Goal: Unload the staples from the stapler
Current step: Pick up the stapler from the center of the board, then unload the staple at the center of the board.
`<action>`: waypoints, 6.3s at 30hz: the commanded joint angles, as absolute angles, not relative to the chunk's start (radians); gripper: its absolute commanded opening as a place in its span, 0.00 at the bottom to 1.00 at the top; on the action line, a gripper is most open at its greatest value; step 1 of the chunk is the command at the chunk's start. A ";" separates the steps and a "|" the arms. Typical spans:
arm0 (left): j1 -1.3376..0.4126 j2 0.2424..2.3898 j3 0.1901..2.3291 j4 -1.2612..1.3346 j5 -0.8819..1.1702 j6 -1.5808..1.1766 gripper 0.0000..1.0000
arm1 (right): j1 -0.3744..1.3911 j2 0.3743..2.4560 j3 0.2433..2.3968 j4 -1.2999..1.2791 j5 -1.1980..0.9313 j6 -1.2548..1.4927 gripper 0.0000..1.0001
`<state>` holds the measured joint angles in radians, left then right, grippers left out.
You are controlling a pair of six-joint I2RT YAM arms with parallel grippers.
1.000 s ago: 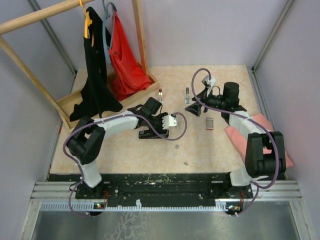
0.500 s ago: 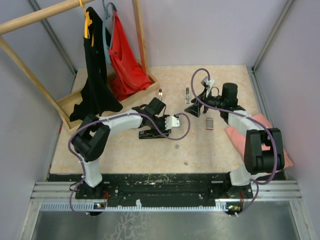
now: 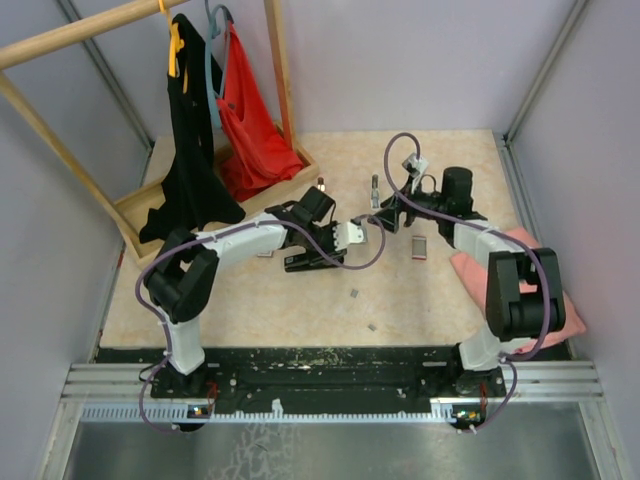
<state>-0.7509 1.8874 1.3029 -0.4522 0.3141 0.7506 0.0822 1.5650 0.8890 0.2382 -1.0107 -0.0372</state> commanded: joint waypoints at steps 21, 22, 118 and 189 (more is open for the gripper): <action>-0.755 1.836 1.351 -0.229 0.385 0.506 0.00 | 0.120 1.851 0.925 0.371 -1.091 0.319 0.59; -0.755 1.835 1.351 -0.227 0.384 0.503 0.00 | 0.128 1.858 0.932 0.359 -1.095 0.315 0.58; -0.693 1.721 1.144 -0.036 0.481 0.456 0.00 | 0.167 2.006 1.088 0.056 -0.960 0.205 0.27; -0.693 1.701 1.114 0.050 0.437 0.393 0.00 | 0.247 2.113 1.057 0.316 -1.211 0.622 0.51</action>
